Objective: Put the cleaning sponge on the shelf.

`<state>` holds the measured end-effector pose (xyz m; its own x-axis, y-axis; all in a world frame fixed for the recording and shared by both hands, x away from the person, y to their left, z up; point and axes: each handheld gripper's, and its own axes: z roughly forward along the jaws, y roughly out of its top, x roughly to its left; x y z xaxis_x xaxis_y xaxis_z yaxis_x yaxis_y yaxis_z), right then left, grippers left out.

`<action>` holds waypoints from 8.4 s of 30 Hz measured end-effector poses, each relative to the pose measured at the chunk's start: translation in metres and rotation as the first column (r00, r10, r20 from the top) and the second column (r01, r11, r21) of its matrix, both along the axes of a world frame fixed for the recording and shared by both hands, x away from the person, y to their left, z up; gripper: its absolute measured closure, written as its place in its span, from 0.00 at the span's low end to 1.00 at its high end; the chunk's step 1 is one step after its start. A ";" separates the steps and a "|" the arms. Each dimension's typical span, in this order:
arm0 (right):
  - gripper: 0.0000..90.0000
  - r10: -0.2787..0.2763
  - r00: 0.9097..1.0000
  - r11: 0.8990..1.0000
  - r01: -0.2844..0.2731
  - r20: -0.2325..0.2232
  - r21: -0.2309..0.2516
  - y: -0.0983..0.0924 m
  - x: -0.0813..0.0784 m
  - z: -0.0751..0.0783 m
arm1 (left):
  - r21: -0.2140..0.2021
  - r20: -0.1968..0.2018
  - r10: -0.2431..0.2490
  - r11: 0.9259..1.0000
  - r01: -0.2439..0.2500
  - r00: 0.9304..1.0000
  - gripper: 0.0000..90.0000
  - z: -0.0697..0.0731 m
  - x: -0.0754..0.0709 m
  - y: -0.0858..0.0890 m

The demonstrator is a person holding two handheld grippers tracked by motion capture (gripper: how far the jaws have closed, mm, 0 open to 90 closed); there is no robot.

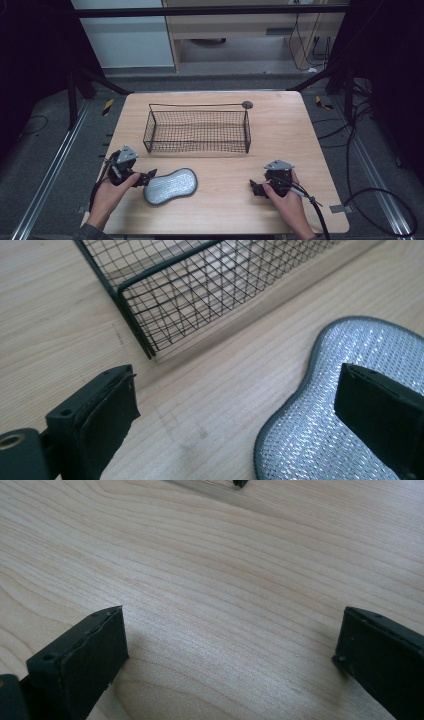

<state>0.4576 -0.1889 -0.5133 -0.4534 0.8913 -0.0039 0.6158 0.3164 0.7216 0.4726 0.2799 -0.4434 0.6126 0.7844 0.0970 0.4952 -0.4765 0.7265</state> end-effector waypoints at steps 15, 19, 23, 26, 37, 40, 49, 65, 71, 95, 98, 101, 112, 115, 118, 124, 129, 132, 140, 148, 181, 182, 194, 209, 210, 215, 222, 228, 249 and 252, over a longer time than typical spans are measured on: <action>0.00 0.011 1.000 1.000 -0.011 0.002 -0.004 -0.001 -0.001 0.000 | 0.198 -0.179 -0.175 0.957 0.210 0.968 0.03 0.014 0.007 -0.047; 0.00 0.011 1.000 1.000 -0.011 0.002 -0.005 -0.001 0.000 0.000 | 0.250 -0.242 -0.219 0.927 0.279 0.945 0.04 0.015 0.009 -0.054; 0.00 0.011 1.000 1.000 -0.011 0.002 -0.005 -0.001 0.000 0.000 | 0.281 -0.271 -0.240 0.907 0.315 0.932 0.04 0.017 0.008 -0.059; 0.00 0.014 1.000 1.000 -0.014 0.001 -0.004 -0.001 0.000 0.000 | 0.286 -0.295 -0.267 0.891 0.352 0.917 0.04 0.017 0.008 -0.063; 0.00 0.014 1.000 1.000 -0.014 0.001 -0.002 -0.001 0.000 0.000 | 0.315 -0.381 -0.307 0.843 0.435 0.872 0.04 0.006 0.011 -0.081; 0.00 0.014 1.000 1.000 -0.014 0.001 -0.002 -0.001 0.000 0.000 | 0.314 -0.393 -0.317 0.836 0.450 0.863 0.04 0.003 0.012 -0.086; 0.00 0.014 1.000 1.000 -0.014 0.001 -0.002 -0.001 0.000 0.000 | 0.313 -0.410 -0.333 0.823 0.474 0.849 0.04 -0.002 0.010 -0.086; 0.01 0.022 1.000 1.000 -0.022 0.000 -0.001 -0.001 -0.001 0.000 | 0.334 -0.454 -0.355 0.782 0.525 0.817 0.05 -0.011 0.010 -0.096; 0.01 0.022 1.000 1.000 -0.022 0.000 -0.001 -0.001 -0.001 0.000 | 0.331 -0.458 -0.345 0.789 0.518 0.819 0.04 -0.016 0.015 -0.095; 0.00 0.028 1.000 1.000 -0.028 0.001 0.000 -0.001 -0.001 0.000 | 0.306 -0.492 -0.344 0.792 0.529 0.800 0.02 -0.029 0.026 -0.094; 0.00 0.029 1.000 1.000 -0.029 0.001 0.000 -0.001 -0.001 0.000 | 0.308 -0.496 -0.344 0.789 0.532 0.797 0.01 -0.032 0.027 -0.096; 0.00 0.029 1.000 1.000 -0.029 0.001 0.000 -0.001 -0.001 0.000 | 0.301 -0.499 -0.342 0.793 0.529 0.796 0.01 -0.032 0.028 -0.095; 0.00 0.029 1.000 1.000 -0.029 0.001 0.000 -0.001 -0.001 0.000 | 0.317 -0.495 -0.336 0.789 0.527 0.801 0.08 -0.032 0.028 -0.095; 0.00 0.029 1.000 1.000 -0.029 0.000 0.000 -0.001 -0.001 0.000 | 0.336 -0.483 -0.328 0.786 0.518 0.812 0.11 -0.030 0.028 -0.094; 0.00 0.029 1.000 1.000 -0.029 0.001 0.000 -0.001 -0.001 0.000 | 0.345 -0.476 -0.328 0.784 0.517 0.816 0.13 -0.028 0.026 -0.091; 0.00 0.029 1.000 1.000 -0.029 0.001 0.000 -0.001 -0.001 0.000 | 0.360 -0.398 -0.323 0.806 0.470 0.859 0.15 -0.010 0.025 -0.083; 0.00 0.029 1.000 1.000 -0.029 0.000 0.000 -0.001 -0.001 0.000 | 0.376 -0.346 -0.314 0.817 0.437 0.884 0.15 0.005 0.022 -0.076; 0.00 0.029 1.000 1.000 -0.029 0.000 0.000 -0.001 -0.001 0.000 | 0.391 -0.321 -0.315 0.815 0.428 0.893 0.16 0.014 0.021 -0.073; 0.00 0.028 1.000 1.000 -0.028 0.001 0.000 -0.001 -0.001 0.000 | 0.430 -0.240 -0.347 0.799 0.419 0.907 0.16 0.037 0.015 -0.067; 0.00 0.029 1.000 1.000 -0.029 0.000 0.000 -0.001 -0.001 0.000 | 0.465 -0.211 -0.327 0.795 0.389 0.921 0.16 0.053 0.020 -0.061; 0.00 0.033 0.999 0.999 -0.033 0.000 -0.003 -0.001 0.000 0.000 | 0.577 -0.126 -0.332 0.742 0.342 0.935 0.15 0.117 0.069 -0.062; 0.00 0.033 0.999 0.999 -0.033 0.000 -0.003 -0.001 0.000 0.000 | 0.581 -0.127 -0.331 0.739 0.341 0.935 0.15 0.118 0.071 -0.063; 0.00 0.034 0.999 0.999 -0.034 -0.001 -0.003 -0.001 0.000 0.000 | 0.605 -0.097 -0.359 0.720 0.342 0.928 0.16 0.130 0.095 -0.077; 0.00 0.036 0.999 0.999 -0.036 0.002 -0.003 0.000 0.000 0.000 | 0.636 -0.088 -0.361 0.697 0.331 0.929 0.16 0.130 0.112 -0.083; 0.00 0.036 0.999 0.999 -0.036 0.002 -0.003 0.000 0.000 0.000 | 0.636 -0.085 -0.361 0.697 0.330 0.928 0.16 0.129 0.113 -0.083; 0.00 0.036 0.999 0.999 -0.036 0.001 -0.003 0.000 0.000 0.000 | 0.643 -0.095 -0.361 0.689 0.334 0.928 0.16 0.126 0.117 -0.085; 0.00 0.036 0.999 0.999 -0.036 0.002 -0.003 0.000 0.000 0.000 | 0.637 -0.098 -0.362 0.693 0.338 0.927 0.16 0.119 0.123 -0.087; 0.00 0.036 0.999 0.999 -0.036 0.001 -0.003 0.000 0.000 0.000 | 0.626 -0.086 -0.361 0.705 0.332 0.929 0.16 0.118 0.130 -0.085; 0.00 0.036 0.999 0.999 -0.036 0.001 -0.002 0.000 0.000 0.000 | 0.607 -0.126 -0.382 0.701 0.376 0.916 0.16 0.094 0.151 -0.095; 0.00 0.036 0.999 0.999 -0.036 0.001 -0.002 0.000 0.000 0.000 | 0.606 -0.128 -0.382 0.700 0.377 0.915 0.16 0.090 0.152 -0.096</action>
